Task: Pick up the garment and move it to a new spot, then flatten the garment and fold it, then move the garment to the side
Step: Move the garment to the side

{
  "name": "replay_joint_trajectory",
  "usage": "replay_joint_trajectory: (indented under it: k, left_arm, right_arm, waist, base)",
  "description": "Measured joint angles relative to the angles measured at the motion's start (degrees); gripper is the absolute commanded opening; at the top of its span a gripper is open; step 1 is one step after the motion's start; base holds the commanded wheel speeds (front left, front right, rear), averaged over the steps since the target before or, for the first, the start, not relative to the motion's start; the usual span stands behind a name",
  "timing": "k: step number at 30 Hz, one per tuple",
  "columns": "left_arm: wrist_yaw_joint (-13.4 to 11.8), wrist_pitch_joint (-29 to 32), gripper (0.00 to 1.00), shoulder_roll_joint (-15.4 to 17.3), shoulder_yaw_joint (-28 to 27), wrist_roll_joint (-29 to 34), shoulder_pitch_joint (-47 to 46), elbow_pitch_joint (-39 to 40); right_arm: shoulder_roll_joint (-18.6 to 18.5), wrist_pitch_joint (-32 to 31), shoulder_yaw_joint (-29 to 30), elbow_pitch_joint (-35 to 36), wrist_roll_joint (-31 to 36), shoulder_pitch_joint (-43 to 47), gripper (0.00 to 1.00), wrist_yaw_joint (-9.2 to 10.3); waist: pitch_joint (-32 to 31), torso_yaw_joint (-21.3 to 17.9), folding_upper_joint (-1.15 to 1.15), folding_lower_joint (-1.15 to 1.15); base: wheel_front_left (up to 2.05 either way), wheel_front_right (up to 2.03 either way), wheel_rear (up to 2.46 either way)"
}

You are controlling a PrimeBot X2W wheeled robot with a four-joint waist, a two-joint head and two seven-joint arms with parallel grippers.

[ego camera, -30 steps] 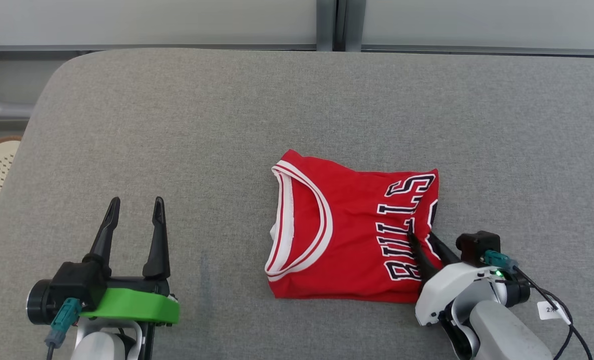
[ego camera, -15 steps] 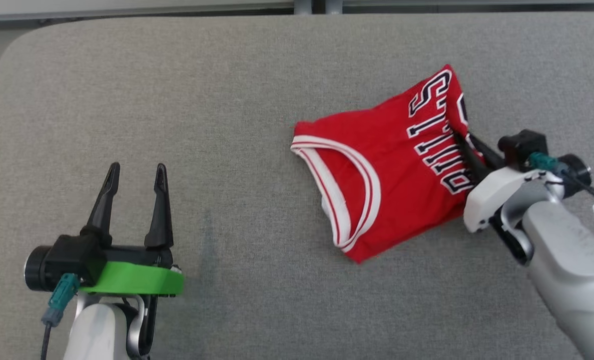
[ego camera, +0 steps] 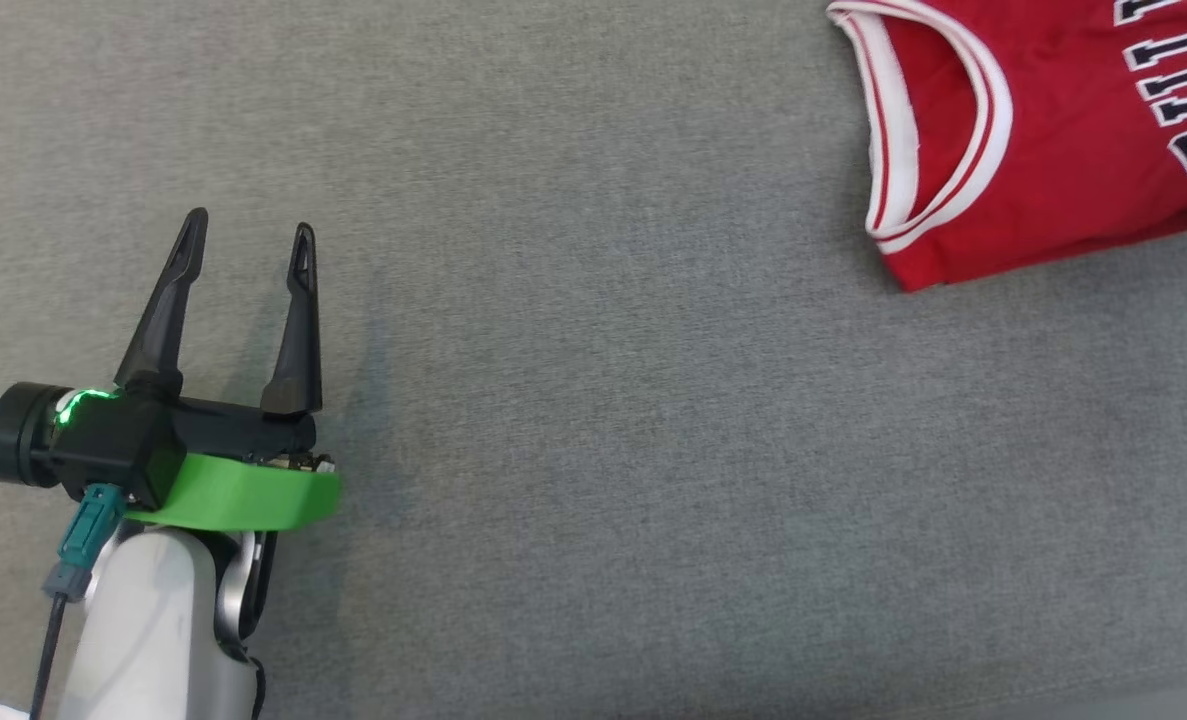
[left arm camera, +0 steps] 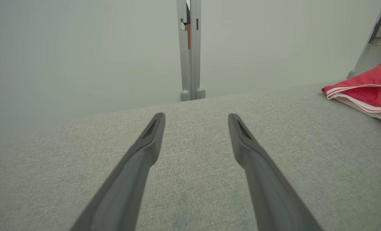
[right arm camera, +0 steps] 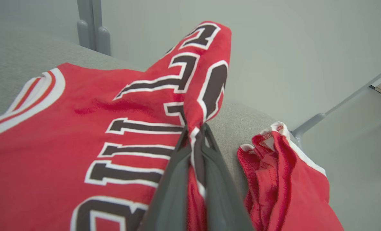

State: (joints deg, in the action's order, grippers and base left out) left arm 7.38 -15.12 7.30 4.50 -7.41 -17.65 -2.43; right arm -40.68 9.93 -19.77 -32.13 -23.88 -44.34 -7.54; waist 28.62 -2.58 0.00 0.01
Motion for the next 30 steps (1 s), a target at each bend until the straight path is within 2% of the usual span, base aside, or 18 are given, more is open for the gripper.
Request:
replay_joint_trajectory:
  k: [6, 13, 19, 26, 27, 28, 30]
  left_arm:
    - [0.0, 0.0, 1.0, 2.97, 0.43, 1.15, -0.1, 1.86]
    - [0.0, 1.53, 1.0, 4.79, 1.14, 1.64, -0.09, 5.78]
    - [-0.1, 3.13, 1.0, 5.71, 1.22, 1.69, 0.07, 9.6]
    - [-0.58, 4.38, 1.0, 6.33, 1.09, 1.68, 0.54, 12.02]
    - [-0.62, 4.46, 1.0, 6.43, 1.09, 1.68, 0.54, 12.11]
    - [-0.77, 4.45, 1.0, 6.45, 1.05, 1.66, 0.56, 12.15]
    - [-0.86, 4.37, 1.0, 6.47, 0.92, 1.56, 0.59, 12.1]
  right_arm:
    - [-5.15, -0.59, 1.94, 0.71, -1.67, -2.68, 0.0, 0.01]
    - [-10.51, -2.23, 1.11, -2.12, -3.82, -7.83, 0.0, 0.0]
    - [-14.23, -3.65, -3.02, -5.5, -5.53, -12.97, 0.0, 0.0]
    - [-15.23, -4.27, -6.44, -13.43, -6.03, -18.64, 0.0, 0.0]
    - [-15.12, -4.01, -6.79, -14.78, -5.83, -19.36, 0.15, 0.0]
    - [-14.84, -3.42, -7.1, -16.14, -5.53, -20.03, 1.0, 0.0]
    - [-14.13, -3.14, -8.09, -18.28, -4.43, -20.9, 1.0, 0.0]
  waist:
    - [3.26, -5.33, 0.0, 0.0]
    - [6.5, -10.28, 0.0, -0.01]
    - [8.97, -12.14, 0.0, -0.01]
    - [10.74, -12.31, 0.0, -0.01]
    - [10.93, -12.19, 0.0, -0.01]
    - [11.07, -12.03, 0.0, -0.01]
    - [11.18, -11.72, 0.0, -0.01]
  base:
    - [0.0, 0.0, 0.0]
    - [0.0, 0.0, 0.0]
    - [0.0, 0.0, 0.0]
    - [0.0, 0.0, 0.0]
    - [0.0, 0.0, 0.0]
    - [0.0, 0.0, 0.0]
    - [0.0, 0.0, 0.0]
